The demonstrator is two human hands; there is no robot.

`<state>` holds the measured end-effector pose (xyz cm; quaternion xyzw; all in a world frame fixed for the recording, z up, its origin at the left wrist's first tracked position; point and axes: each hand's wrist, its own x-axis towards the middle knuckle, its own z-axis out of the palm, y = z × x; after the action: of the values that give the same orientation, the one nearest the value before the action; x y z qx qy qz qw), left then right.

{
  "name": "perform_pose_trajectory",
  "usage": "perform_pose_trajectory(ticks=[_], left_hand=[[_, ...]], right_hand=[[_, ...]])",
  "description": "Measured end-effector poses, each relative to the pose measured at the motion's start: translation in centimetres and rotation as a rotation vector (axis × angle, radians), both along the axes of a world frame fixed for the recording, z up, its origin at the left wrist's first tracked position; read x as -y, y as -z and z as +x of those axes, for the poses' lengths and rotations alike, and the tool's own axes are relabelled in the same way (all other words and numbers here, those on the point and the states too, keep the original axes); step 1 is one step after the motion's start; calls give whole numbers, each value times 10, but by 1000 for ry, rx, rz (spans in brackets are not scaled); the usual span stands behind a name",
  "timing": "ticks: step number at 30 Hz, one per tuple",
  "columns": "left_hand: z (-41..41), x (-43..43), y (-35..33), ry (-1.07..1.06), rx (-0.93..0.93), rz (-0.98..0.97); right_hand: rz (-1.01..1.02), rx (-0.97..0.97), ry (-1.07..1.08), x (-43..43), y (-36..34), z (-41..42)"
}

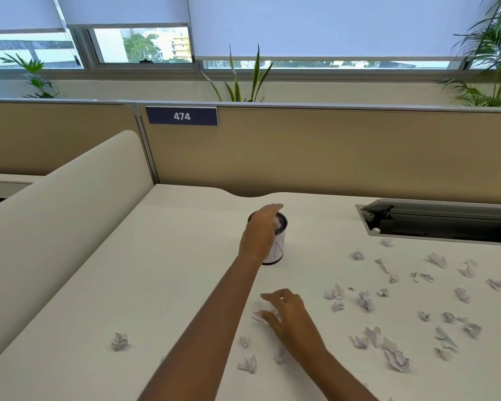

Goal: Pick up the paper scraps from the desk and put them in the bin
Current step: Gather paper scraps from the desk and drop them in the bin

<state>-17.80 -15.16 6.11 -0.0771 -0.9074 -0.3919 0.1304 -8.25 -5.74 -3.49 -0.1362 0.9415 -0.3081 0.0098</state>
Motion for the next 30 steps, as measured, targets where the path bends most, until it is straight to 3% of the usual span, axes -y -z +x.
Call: perform_pose_trajectory(ticks=[4, 9, 12, 17, 21, 23, 26, 30], left_hand=[[3, 8, 17, 52, 40, -134], [40, 31, 52, -124, -37, -88], [64, 42, 77, -193, 64, -184], [91, 52, 104, -255, 342, -461], [104, 50, 103, -213, 171, -683], [106, 51, 99, -186, 251, -713], [101, 56, 107, -148, 317, -496], [108, 57, 100, -106, 390, 14]], right_hand=[[161, -35, -100, 10, 2, 8], [295, -80, -199, 14, 4, 11], [365, -99, -196, 10, 5, 8], [209, -161, -29, -3, -19, -21], [2, -346, 62, -4, -64, -54], [-66, -410, 96, 0, -84, -73], [-48, -390, 85, 6, -102, -99], [-29, -305, 65, 6, -102, -109]])
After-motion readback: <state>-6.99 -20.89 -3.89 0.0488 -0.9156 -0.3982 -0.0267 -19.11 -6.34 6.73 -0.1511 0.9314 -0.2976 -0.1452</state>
